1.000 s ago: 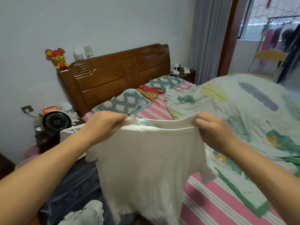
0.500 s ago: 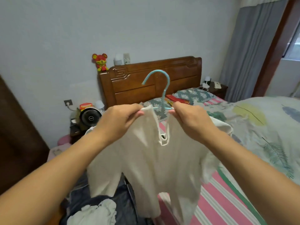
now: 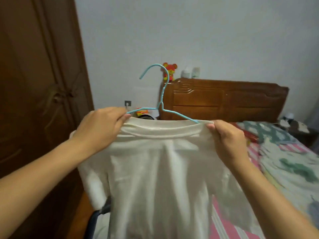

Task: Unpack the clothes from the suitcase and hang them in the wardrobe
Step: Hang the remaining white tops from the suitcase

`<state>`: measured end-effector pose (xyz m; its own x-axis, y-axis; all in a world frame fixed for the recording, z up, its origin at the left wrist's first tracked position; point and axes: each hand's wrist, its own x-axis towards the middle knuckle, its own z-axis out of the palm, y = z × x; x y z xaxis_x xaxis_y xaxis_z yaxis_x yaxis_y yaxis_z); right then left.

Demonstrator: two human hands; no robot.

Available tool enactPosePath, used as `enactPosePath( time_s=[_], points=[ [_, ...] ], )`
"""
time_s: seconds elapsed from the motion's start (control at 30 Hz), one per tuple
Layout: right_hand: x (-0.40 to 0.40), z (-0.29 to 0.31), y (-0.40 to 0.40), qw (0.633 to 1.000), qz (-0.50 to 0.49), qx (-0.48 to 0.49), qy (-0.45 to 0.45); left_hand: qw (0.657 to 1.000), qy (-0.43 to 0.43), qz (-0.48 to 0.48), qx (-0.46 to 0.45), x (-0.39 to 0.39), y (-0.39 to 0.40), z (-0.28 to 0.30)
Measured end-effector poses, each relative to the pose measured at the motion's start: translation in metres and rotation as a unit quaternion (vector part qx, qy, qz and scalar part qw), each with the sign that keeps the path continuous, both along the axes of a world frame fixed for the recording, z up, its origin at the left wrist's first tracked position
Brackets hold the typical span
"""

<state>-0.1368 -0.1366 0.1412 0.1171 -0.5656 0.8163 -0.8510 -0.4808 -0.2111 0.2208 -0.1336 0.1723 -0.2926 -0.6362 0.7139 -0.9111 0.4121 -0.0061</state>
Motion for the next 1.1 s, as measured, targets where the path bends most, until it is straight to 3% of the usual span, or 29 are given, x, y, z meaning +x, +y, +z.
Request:
enactPosePath(
  time_s=[0.13, 0.3, 0.4, 0.47, 0.53, 0.57, 0.63, 0.7, 0.8, 0.9, 1.0, 1.1],
  points=[
    [0.054, -0.026, -0.038, 0.983, 0.134, 0.115, -0.041, 0.996, -0.026, 0.079, 0.022, 0.036, 0.009, -0.013],
    [0.130, -0.027, -0.088, 0.908, 0.336, 0.242, 0.069, 0.976, -0.013, 0.214, 0.033, 0.104, 0.030, -0.035],
    [0.175, -0.014, -0.100, 0.835, 0.441, 0.307, 0.113, 0.948, -0.002, 0.314, 0.053, 0.134, 0.050, -0.043],
    [0.198, -0.006, -0.100, 0.767, 0.505, 0.367, 0.148, 0.922, -0.003, 0.383, 0.060, 0.150, 0.071, -0.044],
    [0.222, -0.001, -0.094, 0.697, 0.552, 0.438, 0.133, 0.899, -0.004, 0.435, 0.049, 0.162, 0.097, -0.043],
    [0.236, 0.001, -0.091, 0.681, 0.563, 0.452, 0.119, 0.887, -0.001, 0.459, 0.045, 0.167, 0.110, -0.043],
    [0.265, 0.004, -0.085, 0.703, 0.586, 0.385, 0.121, 0.873, 0.011, 0.485, 0.052, 0.177, 0.135, -0.040],
    [0.294, 0.012, -0.082, 0.745, 0.604, 0.230, 0.162, 0.875, 0.014, 0.478, 0.073, 0.187, 0.160, -0.030],
    [0.334, 0.026, -0.084, 0.777, 0.594, -0.001, 0.210, 0.881, -0.002, 0.462, 0.106, 0.205, 0.192, -0.009],
    [0.375, 0.030, -0.080, 0.802, 0.545, -0.168, 0.178, 0.877, 0.066, 0.469, 0.081, 0.224, 0.207, 0.007],
    [0.409, 0.031, -0.073, 0.807, 0.517, -0.239, 0.157, 0.873, 0.167, 0.448, 0.093, 0.244, 0.218, 0.023],
    [0.438, 0.037, -0.072, 0.797, 0.537, -0.230, 0.154, 0.849, 0.128, 0.473, 0.200, 0.268, 0.231, 0.035]
  ],
)
